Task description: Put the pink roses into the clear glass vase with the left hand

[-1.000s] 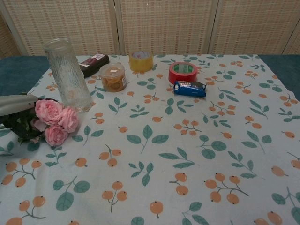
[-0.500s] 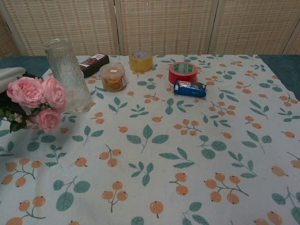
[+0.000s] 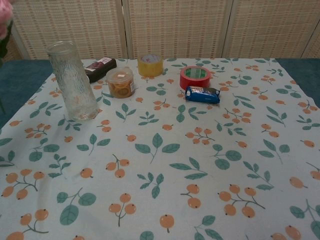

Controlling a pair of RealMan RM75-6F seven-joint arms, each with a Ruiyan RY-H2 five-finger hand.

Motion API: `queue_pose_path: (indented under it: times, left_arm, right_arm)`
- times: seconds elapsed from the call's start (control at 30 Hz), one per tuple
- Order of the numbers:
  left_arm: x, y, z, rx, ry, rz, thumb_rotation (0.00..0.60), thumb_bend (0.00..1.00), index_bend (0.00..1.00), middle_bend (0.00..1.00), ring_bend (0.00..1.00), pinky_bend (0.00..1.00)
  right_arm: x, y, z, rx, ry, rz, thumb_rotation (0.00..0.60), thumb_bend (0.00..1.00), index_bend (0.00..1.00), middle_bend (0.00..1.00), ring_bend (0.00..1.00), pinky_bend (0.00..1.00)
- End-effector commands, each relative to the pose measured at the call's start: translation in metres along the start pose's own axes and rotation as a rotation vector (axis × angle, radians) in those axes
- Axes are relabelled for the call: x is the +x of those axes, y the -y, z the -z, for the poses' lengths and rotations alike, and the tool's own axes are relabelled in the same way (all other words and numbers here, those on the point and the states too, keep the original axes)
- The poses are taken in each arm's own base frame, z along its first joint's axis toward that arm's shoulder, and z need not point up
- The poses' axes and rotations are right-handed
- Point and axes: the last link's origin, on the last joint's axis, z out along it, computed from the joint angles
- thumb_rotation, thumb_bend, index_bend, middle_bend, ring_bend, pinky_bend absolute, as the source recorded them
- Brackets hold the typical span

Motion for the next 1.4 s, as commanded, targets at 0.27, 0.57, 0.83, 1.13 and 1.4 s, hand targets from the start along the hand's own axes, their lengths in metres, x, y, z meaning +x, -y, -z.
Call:
queue_pose_path:
  times: [0.27,0.57,0.83,1.13,1.4]
  left_arm:
    - [-0.006,-0.085,-0.104,-0.158,-0.083,0.276,0.6,0.44,0.49,0.53,0.31,0.2]
    - [-0.028,-0.115,-0.134,-0.151,-0.057,0.288,0.6,0.44,0.49,0.53,0.31,0.2]
    - [-0.044,-0.098,-0.13,-0.113,-0.033,0.233,0.6,0.44,0.49,0.53,0.31,0.2]
    - [-0.046,-0.077,-0.125,-0.071,-0.029,0.221,0.6,0.44,0.49,0.52,0.31,0.2]
    - [-0.053,-0.057,-0.12,-0.063,-0.016,0.175,0.6,0.44,0.48,0.53,0.3,0.19]
  right_arm:
    - [0.0,-0.002,-0.002,-0.008,0.004,-0.004,0.6,0.18,0.0,0.0,0.0,0.0]
    - [0.001,-0.004,-0.005,-0.016,0.009,-0.009,0.6,0.18,0.0,0.0,0.0,0.0]
    - [0.004,-0.006,-0.003,-0.019,-0.004,-0.016,0.6,0.18,0.0,0.0,0.0,0.0]
    - [0.005,-0.006,-0.001,-0.013,-0.01,-0.014,0.6,0.18,0.0,0.0,0.0,0.0]
    - [0.005,-0.005,0.0,-0.011,-0.012,-0.012,0.6,0.18,0.0,0.0,0.0,0.0]
